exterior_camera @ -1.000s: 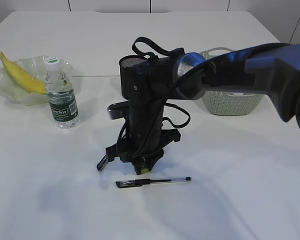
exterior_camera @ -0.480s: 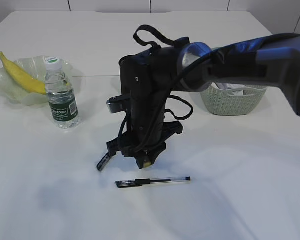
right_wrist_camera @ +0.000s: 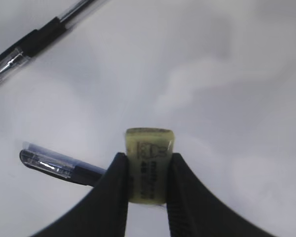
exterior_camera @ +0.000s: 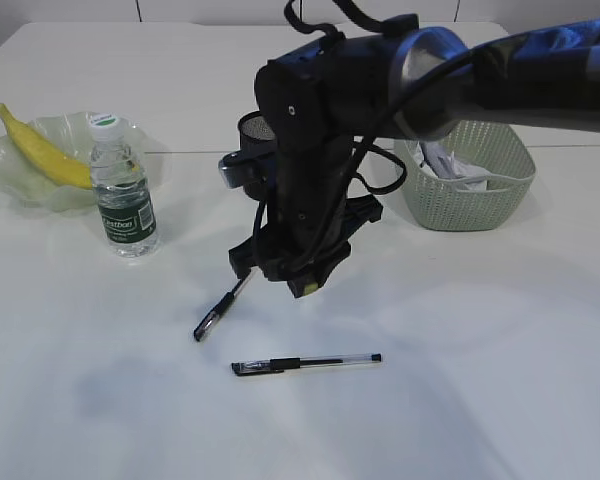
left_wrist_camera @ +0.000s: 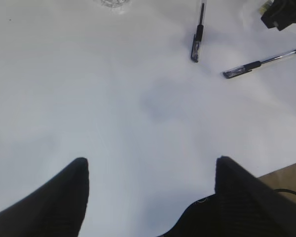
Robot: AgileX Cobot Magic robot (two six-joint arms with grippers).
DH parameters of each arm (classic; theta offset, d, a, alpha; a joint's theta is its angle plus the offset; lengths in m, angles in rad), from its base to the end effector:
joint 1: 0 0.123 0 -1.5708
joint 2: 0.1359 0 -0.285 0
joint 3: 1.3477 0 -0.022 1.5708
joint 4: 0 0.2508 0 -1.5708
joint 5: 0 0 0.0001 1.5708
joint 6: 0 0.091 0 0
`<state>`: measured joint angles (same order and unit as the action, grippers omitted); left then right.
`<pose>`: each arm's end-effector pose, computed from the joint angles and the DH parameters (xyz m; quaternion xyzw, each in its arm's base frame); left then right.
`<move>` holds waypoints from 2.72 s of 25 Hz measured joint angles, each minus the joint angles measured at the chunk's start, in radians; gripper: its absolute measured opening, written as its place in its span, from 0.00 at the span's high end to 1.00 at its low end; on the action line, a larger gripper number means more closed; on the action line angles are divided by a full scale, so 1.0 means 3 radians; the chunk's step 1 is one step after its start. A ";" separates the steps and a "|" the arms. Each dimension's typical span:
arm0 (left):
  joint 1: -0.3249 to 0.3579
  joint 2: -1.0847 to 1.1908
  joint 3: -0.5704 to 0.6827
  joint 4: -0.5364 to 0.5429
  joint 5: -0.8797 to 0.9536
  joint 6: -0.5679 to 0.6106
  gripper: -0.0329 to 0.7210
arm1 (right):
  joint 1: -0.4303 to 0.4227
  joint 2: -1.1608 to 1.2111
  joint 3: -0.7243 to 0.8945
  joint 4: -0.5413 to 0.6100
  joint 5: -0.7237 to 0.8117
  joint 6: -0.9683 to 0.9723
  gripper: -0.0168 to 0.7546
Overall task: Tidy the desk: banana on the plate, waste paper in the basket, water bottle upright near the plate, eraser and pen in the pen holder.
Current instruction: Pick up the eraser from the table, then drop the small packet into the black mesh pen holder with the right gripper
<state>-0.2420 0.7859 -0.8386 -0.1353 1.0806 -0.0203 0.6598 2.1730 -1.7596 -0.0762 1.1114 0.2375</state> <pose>0.1202 -0.0408 0.3340 0.0932 0.9441 -0.1064 0.2978 0.3581 0.2700 0.1843 -0.2232 0.9719 -0.0029 0.0752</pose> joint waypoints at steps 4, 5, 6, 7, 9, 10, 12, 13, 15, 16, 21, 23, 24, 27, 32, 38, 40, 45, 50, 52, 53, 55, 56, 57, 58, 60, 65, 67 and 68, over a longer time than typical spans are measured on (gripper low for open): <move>0.0000 0.0000 0.0000 0.0000 0.0000 0.0000 0.20 | -0.0103 -0.0083 0.0000 -0.0067 0.0000 -0.0024 0.78; 0.0000 0.0000 0.0000 0.0000 0.0000 0.0000 0.20 | -0.0137 -0.0091 0.0000 -0.0072 0.0000 -0.0031 0.78; 0.0000 0.0000 0.0000 0.0000 0.0000 0.0000 0.20 | -0.0182 -0.0107 0.0000 -0.0074 0.0000 -0.0036 0.78; 0.0000 0.0000 0.0000 0.0000 0.0000 0.0000 0.20 | -0.0229 -0.0120 0.0000 -0.0074 0.0000 -0.0036 0.78; 0.0000 0.0000 0.0000 0.0000 0.0000 0.0000 0.20 | -0.0325 -0.0147 0.0000 -0.0080 -0.0031 -0.0043 0.78; 0.0000 0.0000 0.0000 0.0000 0.0000 0.0000 0.20 | -0.0381 -0.0155 0.0000 -0.0080 -0.0046 -0.0050 0.78; 0.0000 0.0000 0.0000 0.0000 0.0000 0.0000 0.20 | -0.0484 -0.0176 0.0000 -0.0080 -0.0087 -0.0071 0.78; 0.0000 0.0000 0.0000 0.0000 0.0000 0.0000 0.20 | -0.0537 -0.0184 0.0000 -0.0080 -0.0111 -0.0096 0.79; 0.0000 0.0000 0.0000 0.0000 0.0000 0.0000 0.20 | -0.0622 -0.0190 0.0000 -0.0080 -0.0193 -0.0145 0.79; 0.0000 0.0000 0.0000 0.0000 0.0000 0.0000 0.20 | -0.0656 -0.0190 0.0000 -0.0088 -0.0230 -0.0166 0.79; 0.0000 0.0000 0.0000 0.0000 0.0000 0.0000 0.20 | -0.0677 -0.0190 0.0000 -0.0087 -0.0528 -0.0314 0.79; 0.0000 0.0000 0.0000 0.0000 0.0000 0.0000 0.20 | -0.0677 -0.0190 0.0000 -0.0087 -0.0657 -0.0329 0.79; 0.0000 0.0000 0.0000 0.0000 0.0000 0.0000 0.20 | -0.0677 -0.0190 0.0000 -0.0087 -0.0737 -0.0329 0.79; 0.0000 0.0000 0.0000 0.0000 0.0000 0.0000 0.21 | -0.0677 -0.0190 0.0000 -0.0087 -0.1000 -0.0336 0.79; 0.0000 0.0000 0.0000 0.0000 0.0000 0.0000 0.21 | -0.0757 -0.0190 0.0000 -0.0020 -0.1488 -0.0349 0.79; 0.0000 0.0000 0.0000 0.0000 0.0000 0.0000 0.22 | -0.0885 -0.0012 -0.0248 0.0420 -0.1751 -0.0724 0.79; 0.0000 0.0000 0.0000 0.0000 0.0000 0.0000 0.22 | -0.0885 0.0107 -0.0427 0.0638 -0.1751 -0.0910 0.79; 0.0000 0.0000 0.0000 0.0000 -0.0008 0.0000 0.22 | -0.0885 0.0324 -0.0810 0.0756 -0.1644 -0.1159 0.79; 0.0000 0.0000 0.0000 0.0000 -0.0030 0.0000 0.22 | -0.0931 0.0344 -0.0947 0.0756 -0.1598 -0.1259 0.79; 0.0000 0.0000 0.0000 0.0000 -0.0081 0.0000 0.22 | -0.0966 0.0344 -0.0969 0.0761 -0.1598 -0.1288 0.79; 0.0000 0.0000 0.0000 0.0000 -0.0099 0.0000 0.22 | -0.0980 0.0344 -0.0977 0.0776 -0.1605 -0.1325 0.79; 0.0000 0.0000 0.0000 0.0000 -0.0149 0.0000 0.22 | -0.1009 0.0344 -0.0983 0.0862 -0.1647 -0.1416 0.79; 0.0000 0.0000 0.0000 0.0000 -0.0162 0.0000 0.22 | -0.1015 0.0344 -0.0980 0.0935 -0.1663 -0.1473 0.79; 0.0000 0.0000 0.0000 0.0000 -0.0171 0.0000 0.22 | -0.1017 0.0351 -0.0986 0.1000 -0.1676 -0.1534 0.79; 0.0000 0.0000 0.0000 0.0000 -0.0171 0.0000 0.22 | -0.1022 0.0373 -0.1001 0.1053 -0.1694 -0.1605 0.79; 0.0000 0.0000 0.0000 0.0000 -0.0173 0.0000 0.22 | -0.1026 0.0416 -0.1018 0.1174 -0.1735 -0.1714 0.79; 0.0000 0.0000 0.0000 0.0000 -0.0181 0.0000 0.22 | -0.1026 0.0529 -0.1057 0.1427 -0.1805 -0.1962 0.79; 0.0000 0.0000 0.0000 0.0000 -0.0186 0.0000 0.22 | -0.1026 0.0577 -0.1133 0.1518 -0.1847 -0.2033 0.79; 0.0000 0.0000 0.0000 0.0000 -0.0194 0.0000 0.22 | -0.1026 0.0605 -0.1176 0.1566 -0.1866 -0.2049 0.79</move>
<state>-0.2420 0.7859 -0.8386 -0.1353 1.0224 -0.0203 0.3520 2.3545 -2.1125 0.3935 0.5516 -0.3770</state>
